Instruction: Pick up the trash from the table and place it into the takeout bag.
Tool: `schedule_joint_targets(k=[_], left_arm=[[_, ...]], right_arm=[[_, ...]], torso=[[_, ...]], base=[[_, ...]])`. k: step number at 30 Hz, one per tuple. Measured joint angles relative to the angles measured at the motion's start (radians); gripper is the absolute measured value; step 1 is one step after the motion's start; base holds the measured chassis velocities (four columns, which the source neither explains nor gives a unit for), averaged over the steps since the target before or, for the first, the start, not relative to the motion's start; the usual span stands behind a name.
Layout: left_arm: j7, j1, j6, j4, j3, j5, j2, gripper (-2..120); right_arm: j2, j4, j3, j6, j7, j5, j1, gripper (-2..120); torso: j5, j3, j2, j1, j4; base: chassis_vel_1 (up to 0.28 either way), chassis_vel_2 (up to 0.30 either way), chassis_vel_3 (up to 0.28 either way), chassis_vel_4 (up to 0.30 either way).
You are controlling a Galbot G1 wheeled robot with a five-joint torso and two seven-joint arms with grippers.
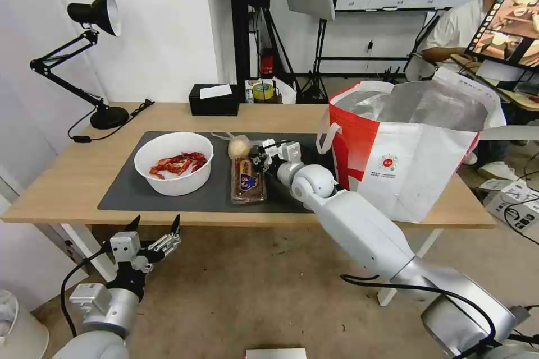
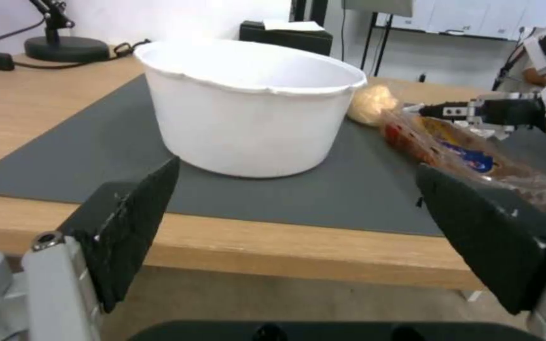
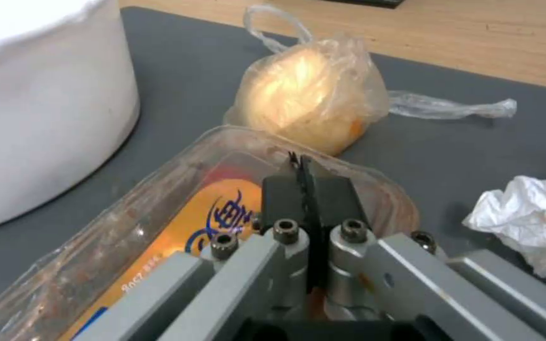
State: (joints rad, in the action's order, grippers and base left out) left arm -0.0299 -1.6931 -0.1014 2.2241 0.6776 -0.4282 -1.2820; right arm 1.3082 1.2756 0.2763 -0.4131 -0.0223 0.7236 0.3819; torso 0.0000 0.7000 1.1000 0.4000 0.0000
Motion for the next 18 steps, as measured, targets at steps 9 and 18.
schedule_joint_targets(k=[9, 18], left_arm=[[0.001, 0.020, -0.005, 0.002, -0.007, -0.045, 0.009, 100], [0.031, 0.031, -0.008, 0.017, -0.027, -0.170, 0.063, 100]], right_arm=[[0.006, 0.000, 0.002, 0.001, -0.001, 0.000, -0.004, 0], [0.021, 0.002, 0.016, 0.005, 0.001, 0.000, -0.008, 0]], torso=[[0.0000, 0.000, 0.000, 0.000, 0.0000], [0.0000, 0.000, 0.000, 0.000, 0.0000]], base=[[0.000, 0.000, 0.000, 0.000], [0.000, 0.000, 0.000, 0.000]])
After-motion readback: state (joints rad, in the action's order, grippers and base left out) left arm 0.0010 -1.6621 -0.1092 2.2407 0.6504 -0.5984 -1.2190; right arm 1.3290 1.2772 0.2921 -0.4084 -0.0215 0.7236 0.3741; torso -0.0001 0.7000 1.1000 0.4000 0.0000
